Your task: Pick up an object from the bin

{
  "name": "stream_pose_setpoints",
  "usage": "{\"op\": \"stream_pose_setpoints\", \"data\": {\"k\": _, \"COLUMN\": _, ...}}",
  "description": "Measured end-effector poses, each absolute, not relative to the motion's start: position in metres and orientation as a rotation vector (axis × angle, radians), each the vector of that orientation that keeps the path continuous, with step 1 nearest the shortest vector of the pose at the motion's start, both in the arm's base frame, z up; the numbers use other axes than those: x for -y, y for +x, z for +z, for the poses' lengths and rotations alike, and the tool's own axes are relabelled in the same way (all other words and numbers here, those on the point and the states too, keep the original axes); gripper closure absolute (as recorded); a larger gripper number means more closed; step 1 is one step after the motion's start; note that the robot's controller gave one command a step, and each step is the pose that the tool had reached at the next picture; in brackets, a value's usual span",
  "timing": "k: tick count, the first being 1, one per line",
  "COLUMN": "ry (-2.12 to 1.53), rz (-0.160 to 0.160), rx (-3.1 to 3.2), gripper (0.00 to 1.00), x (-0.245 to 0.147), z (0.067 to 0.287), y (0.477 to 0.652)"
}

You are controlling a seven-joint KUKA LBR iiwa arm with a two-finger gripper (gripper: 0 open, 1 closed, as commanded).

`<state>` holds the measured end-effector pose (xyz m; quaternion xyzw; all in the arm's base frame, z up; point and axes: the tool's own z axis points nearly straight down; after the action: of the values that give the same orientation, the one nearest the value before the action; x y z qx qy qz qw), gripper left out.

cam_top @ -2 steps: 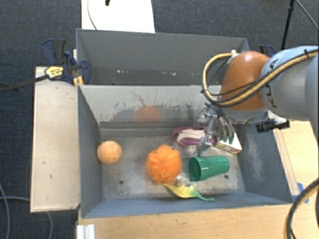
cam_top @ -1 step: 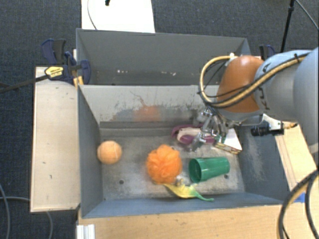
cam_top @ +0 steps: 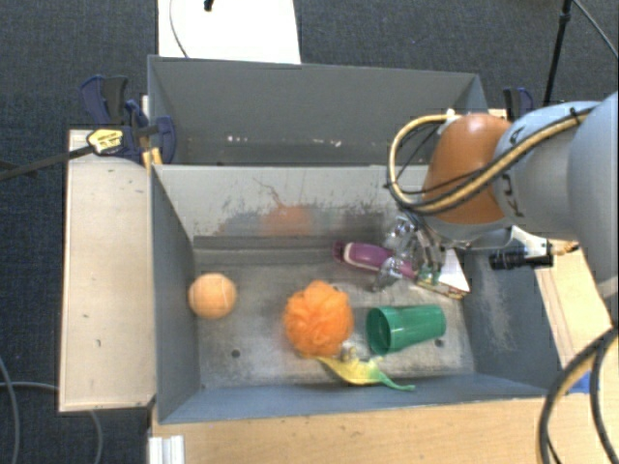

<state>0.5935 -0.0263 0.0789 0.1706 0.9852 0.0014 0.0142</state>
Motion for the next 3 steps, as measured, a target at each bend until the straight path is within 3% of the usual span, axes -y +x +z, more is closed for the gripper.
{"op": "stream_pose_setpoints", "data": {"k": 1, "ry": 0.530, "rz": 0.004, "rx": -3.068, "gripper": 1.00, "x": 0.026, "z": 0.079, "y": 0.593}}
{"op": "stream_pose_setpoints", "data": {"k": 2, "ry": 0.526, "rz": 0.001, "rx": -3.092, "gripper": 1.00, "x": 0.026, "z": 0.101, "y": 0.595}}
{"op": "stream_pose_setpoints", "data": {"k": 3, "ry": 0.523, "rz": 0.002, "rx": -3.091, "gripper": 1.00, "x": 0.026, "z": 0.153, "y": 0.595}}
